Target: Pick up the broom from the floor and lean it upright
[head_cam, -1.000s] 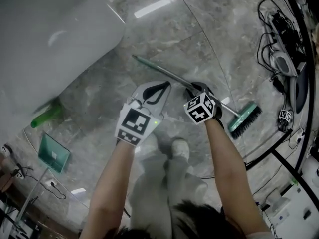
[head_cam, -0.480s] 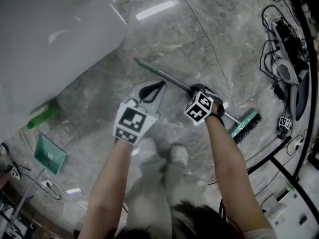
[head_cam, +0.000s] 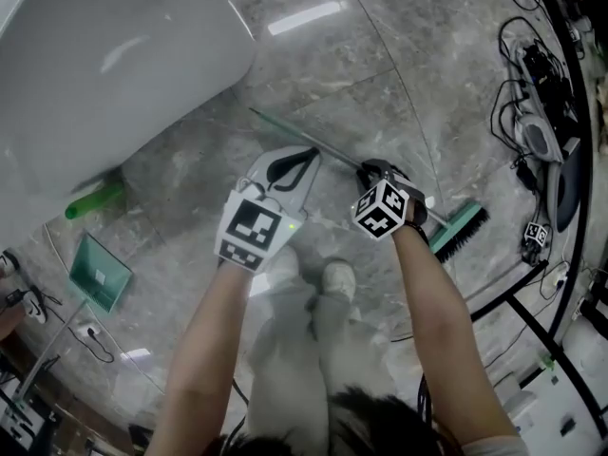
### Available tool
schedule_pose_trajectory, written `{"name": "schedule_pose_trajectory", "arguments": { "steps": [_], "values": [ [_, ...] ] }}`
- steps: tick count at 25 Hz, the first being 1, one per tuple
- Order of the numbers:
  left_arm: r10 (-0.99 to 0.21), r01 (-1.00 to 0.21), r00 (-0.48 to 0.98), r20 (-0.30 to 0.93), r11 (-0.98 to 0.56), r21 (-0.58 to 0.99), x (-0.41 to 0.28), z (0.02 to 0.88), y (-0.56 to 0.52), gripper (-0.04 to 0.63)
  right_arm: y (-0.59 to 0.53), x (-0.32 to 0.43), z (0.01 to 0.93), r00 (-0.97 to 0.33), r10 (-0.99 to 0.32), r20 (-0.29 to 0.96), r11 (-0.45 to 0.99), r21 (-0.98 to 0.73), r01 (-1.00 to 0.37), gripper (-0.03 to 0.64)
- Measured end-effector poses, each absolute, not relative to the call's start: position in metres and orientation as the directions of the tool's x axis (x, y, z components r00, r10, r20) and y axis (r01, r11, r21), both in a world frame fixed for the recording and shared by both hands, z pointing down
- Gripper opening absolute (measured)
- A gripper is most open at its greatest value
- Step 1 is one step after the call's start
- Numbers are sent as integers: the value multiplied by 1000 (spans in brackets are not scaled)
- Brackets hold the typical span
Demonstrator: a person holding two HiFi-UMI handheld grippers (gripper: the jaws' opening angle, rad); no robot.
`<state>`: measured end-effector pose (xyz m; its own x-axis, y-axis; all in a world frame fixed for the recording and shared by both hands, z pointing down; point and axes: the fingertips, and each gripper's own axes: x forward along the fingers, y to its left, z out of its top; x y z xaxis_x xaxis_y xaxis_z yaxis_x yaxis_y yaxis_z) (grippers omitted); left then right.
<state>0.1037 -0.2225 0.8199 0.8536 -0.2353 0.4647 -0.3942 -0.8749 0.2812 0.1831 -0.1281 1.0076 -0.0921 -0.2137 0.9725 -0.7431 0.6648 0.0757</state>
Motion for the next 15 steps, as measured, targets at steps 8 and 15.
{"name": "schedule_pose_trajectory", "arguments": {
  "steps": [8, 15],
  "values": [
    [-316, -457, 843, 436, -848, 269, 90, 753, -231, -2, -142, 163, 928, -154, -309, 938, 667, 99, -738, 75],
    [-375, -499, 825, 422, -834, 235, 76, 694, -233, -2, -148, 144, 868, -194, -357, 914, 677, 111, -727, 73]
  ]
}}
